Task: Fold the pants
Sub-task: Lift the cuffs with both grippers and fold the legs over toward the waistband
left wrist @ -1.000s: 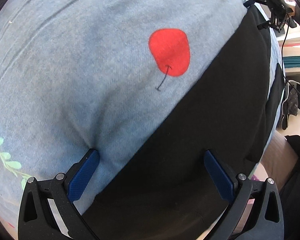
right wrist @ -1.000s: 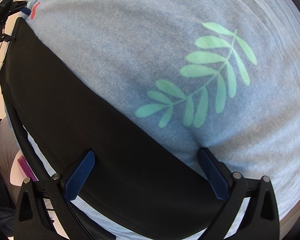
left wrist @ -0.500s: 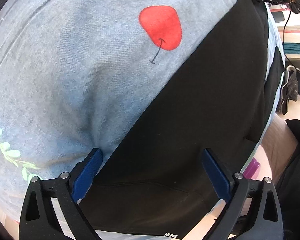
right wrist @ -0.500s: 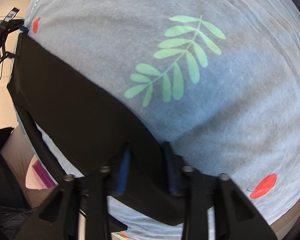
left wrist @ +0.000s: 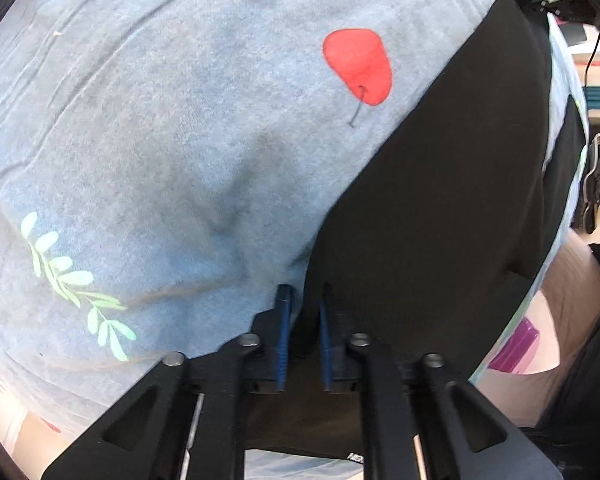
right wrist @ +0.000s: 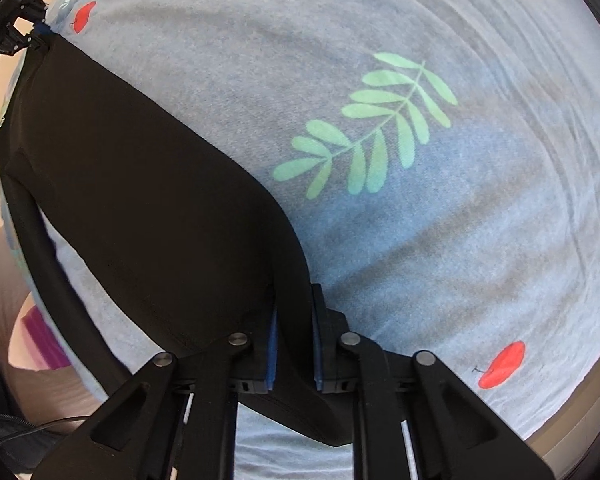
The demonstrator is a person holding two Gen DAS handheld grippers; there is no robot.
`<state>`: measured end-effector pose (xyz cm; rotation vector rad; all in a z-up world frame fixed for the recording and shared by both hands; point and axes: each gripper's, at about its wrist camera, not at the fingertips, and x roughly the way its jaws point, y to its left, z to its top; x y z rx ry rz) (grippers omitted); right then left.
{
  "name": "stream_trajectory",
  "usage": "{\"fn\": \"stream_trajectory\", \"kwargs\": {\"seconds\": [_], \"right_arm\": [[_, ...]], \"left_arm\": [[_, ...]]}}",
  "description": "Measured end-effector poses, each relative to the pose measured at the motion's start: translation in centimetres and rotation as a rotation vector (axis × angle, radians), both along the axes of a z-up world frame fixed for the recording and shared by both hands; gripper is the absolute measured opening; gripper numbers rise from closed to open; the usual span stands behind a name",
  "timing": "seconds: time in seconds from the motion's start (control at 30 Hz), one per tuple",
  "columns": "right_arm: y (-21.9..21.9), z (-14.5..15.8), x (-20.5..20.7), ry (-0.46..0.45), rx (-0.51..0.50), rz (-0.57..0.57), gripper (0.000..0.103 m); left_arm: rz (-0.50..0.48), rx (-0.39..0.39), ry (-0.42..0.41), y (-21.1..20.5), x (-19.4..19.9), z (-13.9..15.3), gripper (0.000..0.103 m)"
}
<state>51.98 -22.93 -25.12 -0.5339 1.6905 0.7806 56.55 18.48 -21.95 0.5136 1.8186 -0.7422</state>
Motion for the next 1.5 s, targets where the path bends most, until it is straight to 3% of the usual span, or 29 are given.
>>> {"fn": "stream_trajectory", "kwargs": {"seconds": [0.3, 0.63, 1.07, 1.37, 1.5], "right_arm": [[-2.3, 1.3, -4.2, -0.124, -0.014, 0.011, 0.0], [-4.8, 5.2, -9.9, -0.269, 0.036, -0.04, 0.0], [-5.5, 10.1, -17.5, -0.393, 0.064, -0.102, 0.0], [-5.3, 12.3, -24.1, -0.52, 0.064, -0.164, 0.0], [-6.0, 12.3, -27.4, -0.595, 0.052, -0.261, 0.0]], "left_arm": [[0.005, 0.025, -0.095, -0.8, -1.0, 1.9, 0.005], [0.003, 0.018, -0.216, 0.5, -3.8, 7.0, 0.005], [-0.023, -0.048, -0.376, -0.1, -12.5, 12.0, 0.005], [-0.026, -0.085, -0.513, -0.2, -22.0, 11.9, 0.005], [0.023, -0.116, -0.576, 0.0, -25.8, 12.1, 0.005]]}}
